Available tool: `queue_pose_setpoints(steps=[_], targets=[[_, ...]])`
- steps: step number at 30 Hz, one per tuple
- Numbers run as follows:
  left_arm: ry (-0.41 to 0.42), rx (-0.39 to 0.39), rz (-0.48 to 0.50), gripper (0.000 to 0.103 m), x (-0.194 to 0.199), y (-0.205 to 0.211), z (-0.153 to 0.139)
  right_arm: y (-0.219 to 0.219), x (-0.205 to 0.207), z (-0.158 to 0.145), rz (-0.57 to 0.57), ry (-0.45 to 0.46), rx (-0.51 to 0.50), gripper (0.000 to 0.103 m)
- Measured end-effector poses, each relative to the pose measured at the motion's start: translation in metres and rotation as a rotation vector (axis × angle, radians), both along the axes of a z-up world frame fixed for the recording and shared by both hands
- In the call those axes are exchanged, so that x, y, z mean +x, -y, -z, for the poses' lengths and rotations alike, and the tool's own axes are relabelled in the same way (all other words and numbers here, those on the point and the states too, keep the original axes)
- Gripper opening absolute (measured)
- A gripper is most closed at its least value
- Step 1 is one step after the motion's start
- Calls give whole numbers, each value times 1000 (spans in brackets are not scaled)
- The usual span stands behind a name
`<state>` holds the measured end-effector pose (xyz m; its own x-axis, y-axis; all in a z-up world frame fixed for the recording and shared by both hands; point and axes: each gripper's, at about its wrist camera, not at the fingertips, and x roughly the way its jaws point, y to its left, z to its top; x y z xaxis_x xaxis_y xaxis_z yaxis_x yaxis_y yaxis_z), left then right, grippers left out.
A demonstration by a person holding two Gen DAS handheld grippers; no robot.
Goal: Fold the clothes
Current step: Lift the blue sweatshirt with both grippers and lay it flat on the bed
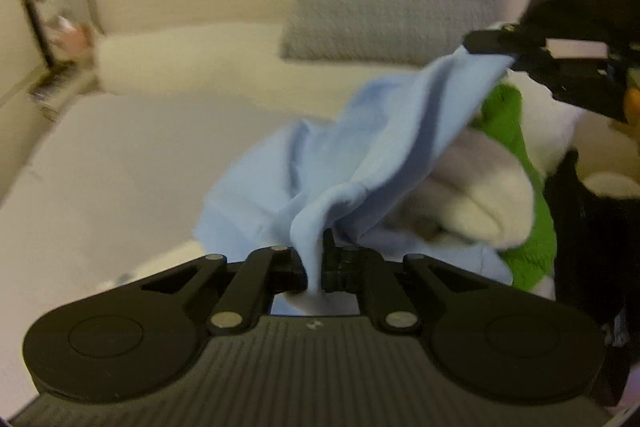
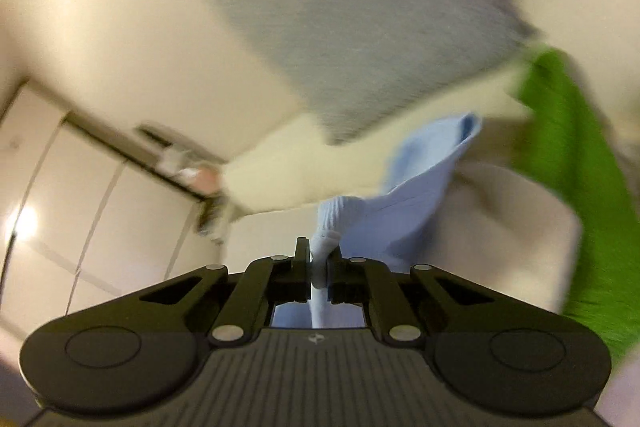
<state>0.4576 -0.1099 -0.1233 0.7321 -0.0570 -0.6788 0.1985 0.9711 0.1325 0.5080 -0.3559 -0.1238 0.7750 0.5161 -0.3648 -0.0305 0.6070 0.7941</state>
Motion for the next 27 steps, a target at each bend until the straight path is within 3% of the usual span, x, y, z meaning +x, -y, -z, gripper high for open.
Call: queue_pose_setpoints(steps=[6,12,16,22,27], targets=[[171,8,-175,3,-82,-60,-66,-91,-28,-84,-209,236,-21,8],[348,52,-370,3,-208,-122,-144,-181,-102,-164,-424,401,68,8],[429,94,-530,3,-313,-159,-189,-242,-165,-201,-578,424,138,8],[524,227,-732,3,-474,-189,-253,-342,-275,-241,-807,408,260,8],[568,305,-816,3,-574,-185,-298,-402,-347,-246,-959,360,379,8]])
